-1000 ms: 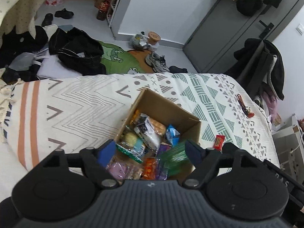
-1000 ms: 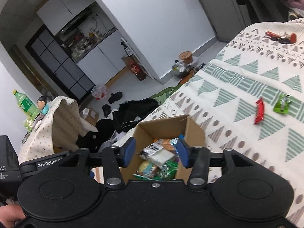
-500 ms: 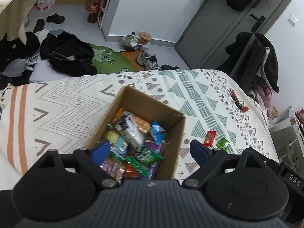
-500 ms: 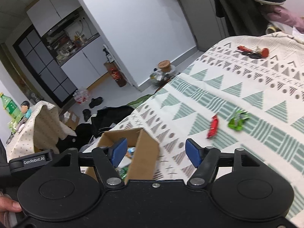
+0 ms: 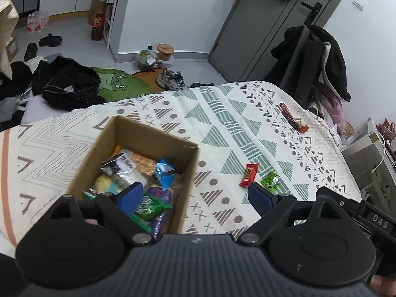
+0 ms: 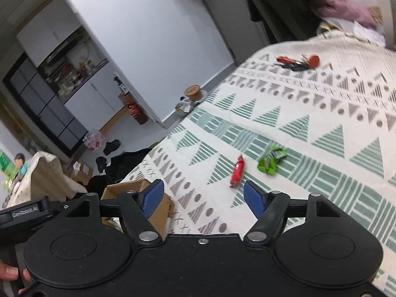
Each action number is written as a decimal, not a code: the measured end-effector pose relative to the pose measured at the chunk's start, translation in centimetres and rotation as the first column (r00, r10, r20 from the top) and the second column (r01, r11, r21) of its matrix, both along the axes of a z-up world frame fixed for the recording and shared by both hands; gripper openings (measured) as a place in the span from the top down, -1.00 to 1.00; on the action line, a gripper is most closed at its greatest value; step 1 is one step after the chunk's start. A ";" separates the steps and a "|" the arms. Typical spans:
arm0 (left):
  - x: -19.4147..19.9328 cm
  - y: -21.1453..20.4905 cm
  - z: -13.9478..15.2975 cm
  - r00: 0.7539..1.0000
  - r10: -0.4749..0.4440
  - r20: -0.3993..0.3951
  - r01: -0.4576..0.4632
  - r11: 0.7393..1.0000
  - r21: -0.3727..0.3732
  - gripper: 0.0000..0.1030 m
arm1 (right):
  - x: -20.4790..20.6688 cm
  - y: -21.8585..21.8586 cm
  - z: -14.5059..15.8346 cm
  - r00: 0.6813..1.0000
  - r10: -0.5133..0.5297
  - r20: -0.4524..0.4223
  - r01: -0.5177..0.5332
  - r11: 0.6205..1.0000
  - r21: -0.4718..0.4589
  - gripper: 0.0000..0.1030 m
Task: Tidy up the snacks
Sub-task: 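Move both tools back to the red bar and green packet, then grasp the red bar with the left tool while the right tool grasps the green packet, then carry the red bar and green packet over the box and release both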
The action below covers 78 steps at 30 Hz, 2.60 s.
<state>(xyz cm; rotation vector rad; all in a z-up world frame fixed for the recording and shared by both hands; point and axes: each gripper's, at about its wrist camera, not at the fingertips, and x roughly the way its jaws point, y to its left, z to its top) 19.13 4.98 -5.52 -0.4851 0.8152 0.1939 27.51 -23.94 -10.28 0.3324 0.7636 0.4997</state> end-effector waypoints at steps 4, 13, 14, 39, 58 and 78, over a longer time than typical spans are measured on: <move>0.9 -1.3 -0.1 1.000 -0.010 0.008 0.010 0.999 0.034 -0.76 | 0.6 -0.8 -0.7 0.999 -0.042 0.003 0.042 0.999 -0.003 -0.38; 3.7 -4.2 -0.8 0.999 -0.048 -0.006 0.048 0.997 0.062 -0.76 | 2.5 -2.2 -2.7 0.996 -0.077 -0.048 0.079 0.996 0.040 -0.45; 4.0 -4.6 -0.9 0.999 -0.053 -0.006 0.053 0.996 0.066 -0.76 | 2.9 -2.3 -2.9 0.995 -0.080 -0.055 0.083 0.996 0.046 -0.45; 14.8 -10.8 -8.5 0.989 -0.124 -0.085 0.127 0.992 0.027 -0.29 | 11.8 -3.5 -9.9 0.967 -0.142 -0.214 0.165 0.982 0.095 -0.09; 20.5 -11.8 -15.3 0.974 -0.143 -0.173 0.143 0.990 -0.017 0.27 | 14.7 -2.3 -12.4 0.958 -0.132 -0.256 0.153 0.986 0.066 0.17; 15.4 -8.3 -9.4 0.992 -0.068 -0.107 0.068 0.998 0.005 0.59 | 11.1 0.5 -7.5 0.988 0.003 -0.152 0.012 0.995 0.098 0.52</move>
